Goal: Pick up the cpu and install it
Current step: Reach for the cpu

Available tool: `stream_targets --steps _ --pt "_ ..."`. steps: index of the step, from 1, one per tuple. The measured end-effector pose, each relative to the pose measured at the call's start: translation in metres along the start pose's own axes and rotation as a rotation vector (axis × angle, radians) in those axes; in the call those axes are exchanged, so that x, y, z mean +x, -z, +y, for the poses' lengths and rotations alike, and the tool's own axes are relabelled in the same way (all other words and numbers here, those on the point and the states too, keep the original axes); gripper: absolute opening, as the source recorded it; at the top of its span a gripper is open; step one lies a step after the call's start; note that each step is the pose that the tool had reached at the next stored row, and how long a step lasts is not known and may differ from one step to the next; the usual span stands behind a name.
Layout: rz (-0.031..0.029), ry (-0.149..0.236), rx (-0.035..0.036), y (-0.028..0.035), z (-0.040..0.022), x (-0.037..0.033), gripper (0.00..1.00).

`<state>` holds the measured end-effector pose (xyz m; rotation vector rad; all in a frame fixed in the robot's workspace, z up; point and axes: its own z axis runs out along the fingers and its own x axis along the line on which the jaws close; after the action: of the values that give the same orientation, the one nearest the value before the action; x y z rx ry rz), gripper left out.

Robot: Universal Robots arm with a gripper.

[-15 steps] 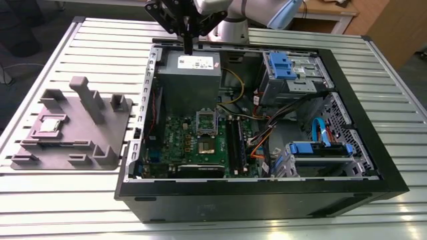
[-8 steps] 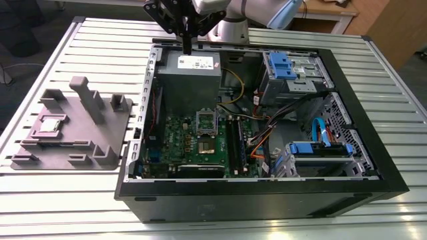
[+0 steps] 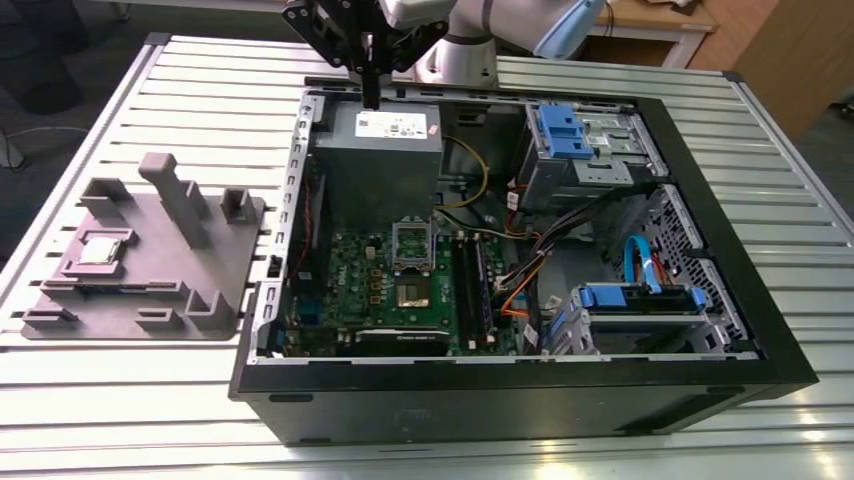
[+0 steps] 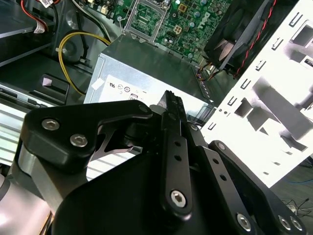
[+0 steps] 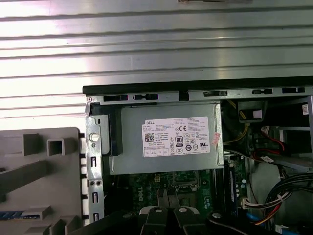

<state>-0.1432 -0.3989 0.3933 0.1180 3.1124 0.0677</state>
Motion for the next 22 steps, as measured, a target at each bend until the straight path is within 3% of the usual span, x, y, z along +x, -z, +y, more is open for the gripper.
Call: stream_targets --steps 8,22 --pt "0.0000 0.000 -0.0006 0.0001 -0.0002 0.0024 0.11" --pt "0.0001 0.000 -0.0021 0.0004 -0.0013 0.0175 0.11"
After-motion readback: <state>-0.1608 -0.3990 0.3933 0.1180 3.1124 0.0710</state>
